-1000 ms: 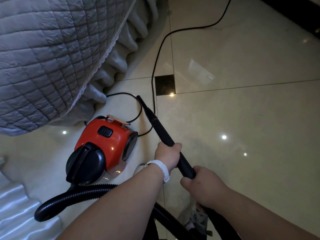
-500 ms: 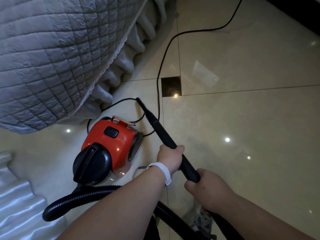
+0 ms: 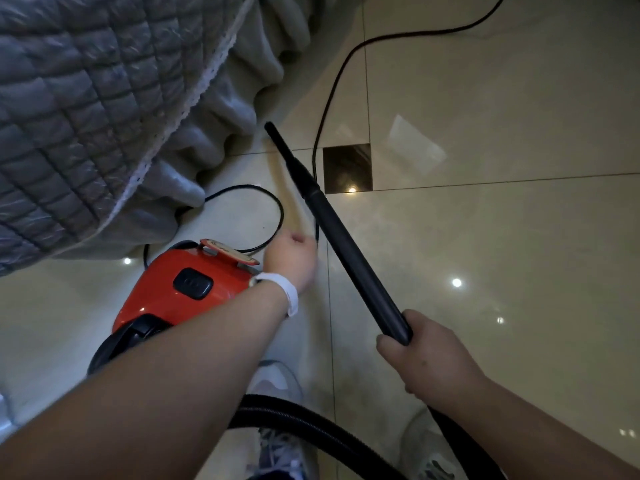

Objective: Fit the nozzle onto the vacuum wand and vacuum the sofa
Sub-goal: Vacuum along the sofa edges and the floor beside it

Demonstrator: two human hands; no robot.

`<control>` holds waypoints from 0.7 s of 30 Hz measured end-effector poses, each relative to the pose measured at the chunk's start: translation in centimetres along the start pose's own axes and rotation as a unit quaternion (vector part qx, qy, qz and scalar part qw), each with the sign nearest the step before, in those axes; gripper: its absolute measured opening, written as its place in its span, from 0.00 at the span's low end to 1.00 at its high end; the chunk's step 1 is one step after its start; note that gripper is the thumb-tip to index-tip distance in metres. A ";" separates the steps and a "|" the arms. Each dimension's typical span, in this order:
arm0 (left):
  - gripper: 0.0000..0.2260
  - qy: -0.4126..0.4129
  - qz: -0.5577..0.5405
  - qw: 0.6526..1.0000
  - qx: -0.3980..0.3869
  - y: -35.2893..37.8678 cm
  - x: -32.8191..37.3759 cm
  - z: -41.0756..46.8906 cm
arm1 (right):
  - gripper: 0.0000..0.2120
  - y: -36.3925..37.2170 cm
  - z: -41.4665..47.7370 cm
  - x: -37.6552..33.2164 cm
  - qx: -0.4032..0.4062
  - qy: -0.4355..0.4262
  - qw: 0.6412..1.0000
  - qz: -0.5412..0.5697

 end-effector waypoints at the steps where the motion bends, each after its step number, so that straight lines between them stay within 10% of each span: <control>1: 0.08 0.004 0.031 0.999 0.023 -0.5 0.0 1.4 | 0.09 0.3 0.8 0.1 0.002 -0.004 1.000 0.001; 21: 0.11 0.018 0.299 0.954 0.017 -0.5 -2.5 11.6 | 0.07 1.5 6.7 2.2 -0.014 -0.044 0.999 0.021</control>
Point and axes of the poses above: each hand's wrist, its own z-axis towards the middle knuckle, its own y-axis out of the palm, x = y × z, the point moved 1 cm from there along z, towards the middle knuckle, and after that the axes turned 7 degrees about -x, right-handed, at the moved point
